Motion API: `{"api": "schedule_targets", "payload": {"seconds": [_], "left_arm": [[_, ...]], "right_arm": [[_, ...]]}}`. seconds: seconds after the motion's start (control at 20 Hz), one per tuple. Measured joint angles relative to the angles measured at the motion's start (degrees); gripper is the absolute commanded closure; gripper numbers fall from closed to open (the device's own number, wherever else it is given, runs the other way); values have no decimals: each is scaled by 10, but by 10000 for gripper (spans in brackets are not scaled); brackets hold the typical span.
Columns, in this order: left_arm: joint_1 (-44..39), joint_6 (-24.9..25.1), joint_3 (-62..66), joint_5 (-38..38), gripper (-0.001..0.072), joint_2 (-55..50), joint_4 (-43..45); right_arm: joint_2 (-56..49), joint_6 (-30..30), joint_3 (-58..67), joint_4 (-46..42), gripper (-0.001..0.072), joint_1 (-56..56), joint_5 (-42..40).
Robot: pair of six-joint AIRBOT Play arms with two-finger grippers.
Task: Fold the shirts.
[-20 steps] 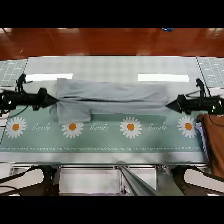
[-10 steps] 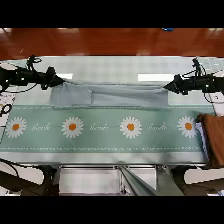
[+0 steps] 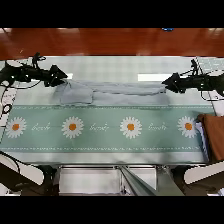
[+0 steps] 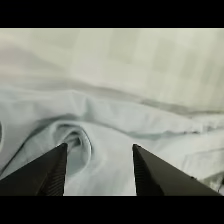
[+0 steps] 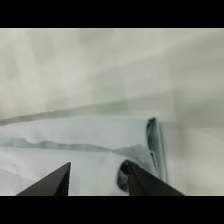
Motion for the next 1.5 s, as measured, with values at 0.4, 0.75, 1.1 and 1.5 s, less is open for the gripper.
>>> {"api": "schedule_targets", "payload": {"seconds": [0.4, 0.75, 1.1, 1.5], "left_arm": [[87, 14, -124, -37, 203, 218, 92], [38, 17, -456, 174, 203, 507, 92], [-32, 17, -518, 215, 204, 555, 47], [-45, 17, -525, 224, 231, 558, 37]], "right_arm": [[110, 17, -36, -49, 288, -133, 80], [147, -35, -214, 14, 284, -120, -7], [83, -46, -216, 82, 284, -43, -42], [7, -11, -119, 83, 682, 44, -59]]}}
